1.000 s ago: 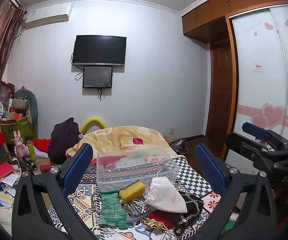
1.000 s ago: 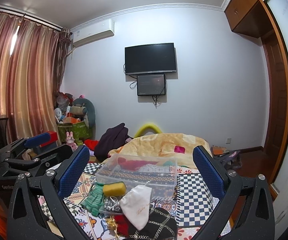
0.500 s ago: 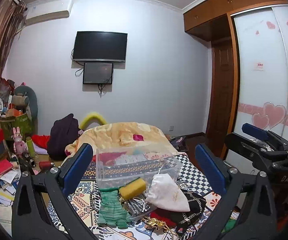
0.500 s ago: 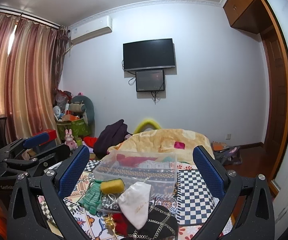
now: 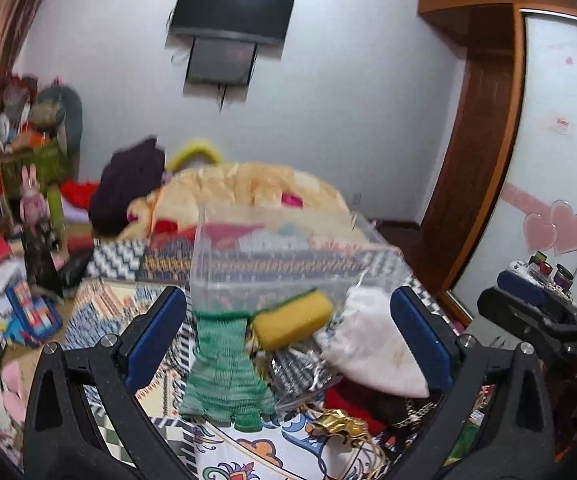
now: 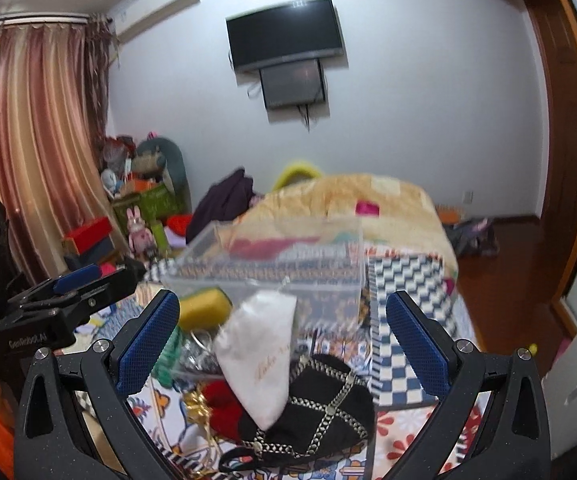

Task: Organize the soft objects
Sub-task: 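Grasp the yellow sponge with the left tool while the right tool grasps the white pouch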

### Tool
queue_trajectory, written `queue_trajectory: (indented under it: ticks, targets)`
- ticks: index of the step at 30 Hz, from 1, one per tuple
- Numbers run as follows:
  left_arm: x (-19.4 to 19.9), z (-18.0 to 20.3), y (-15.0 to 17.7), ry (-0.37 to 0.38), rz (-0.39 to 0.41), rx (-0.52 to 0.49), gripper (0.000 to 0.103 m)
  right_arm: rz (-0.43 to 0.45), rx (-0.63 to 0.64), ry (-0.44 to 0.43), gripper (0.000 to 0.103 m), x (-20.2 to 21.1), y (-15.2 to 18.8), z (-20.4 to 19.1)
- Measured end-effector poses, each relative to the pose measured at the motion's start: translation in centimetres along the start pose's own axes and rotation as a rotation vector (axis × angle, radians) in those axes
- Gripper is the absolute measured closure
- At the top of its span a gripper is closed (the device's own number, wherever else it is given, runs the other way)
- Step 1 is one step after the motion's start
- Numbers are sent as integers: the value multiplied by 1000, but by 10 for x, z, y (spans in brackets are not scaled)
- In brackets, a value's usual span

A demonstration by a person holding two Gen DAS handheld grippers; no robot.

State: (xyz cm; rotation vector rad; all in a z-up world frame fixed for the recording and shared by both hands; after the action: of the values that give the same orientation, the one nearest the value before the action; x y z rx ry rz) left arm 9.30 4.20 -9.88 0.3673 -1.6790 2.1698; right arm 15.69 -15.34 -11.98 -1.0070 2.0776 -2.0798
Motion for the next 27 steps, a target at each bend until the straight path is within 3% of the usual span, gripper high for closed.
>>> queue_trajectory:
  ticks: [5,6,9,14,17,22,27]
  targets:
    - [-31,-9,10,-4,-64,23,1,-99,-7,-22,0,-26,17,3]
    - [-35,-8,11,-2,-70,18,6,-113,-6,-24,1,-31,20,3]
    - [-48,-4,15,10,-101,-2,16,-153,6,-36,9,-41,27,2]
    - [-68,-2,23,47,-136,5,17,-197,11,-64,22,-58,32,-5]
    - [-79,-2,31,58,-157,9,25,-204,21,-73,33,-63,36,-7]
    - [-89,-3,39,65,-169,9,43,-227,27,-90,68,-72,40,-8]
    - [-76,-5,38,53,-119,-5,48,-214,20,-97,80,-68,38,-6]
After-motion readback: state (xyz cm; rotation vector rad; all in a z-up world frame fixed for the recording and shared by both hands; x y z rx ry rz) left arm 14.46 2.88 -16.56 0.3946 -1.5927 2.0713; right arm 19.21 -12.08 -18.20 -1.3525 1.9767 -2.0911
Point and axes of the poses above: each gripper's, at about its wrist camera, not at the fingertips, and x roughly against the way its jaws point, z to its right, y to its underside, the point moved 2 cm from there along -x, roughly the way its jaws point, and after that the axes turned 6 degrees about y, right-handed, at the moved point
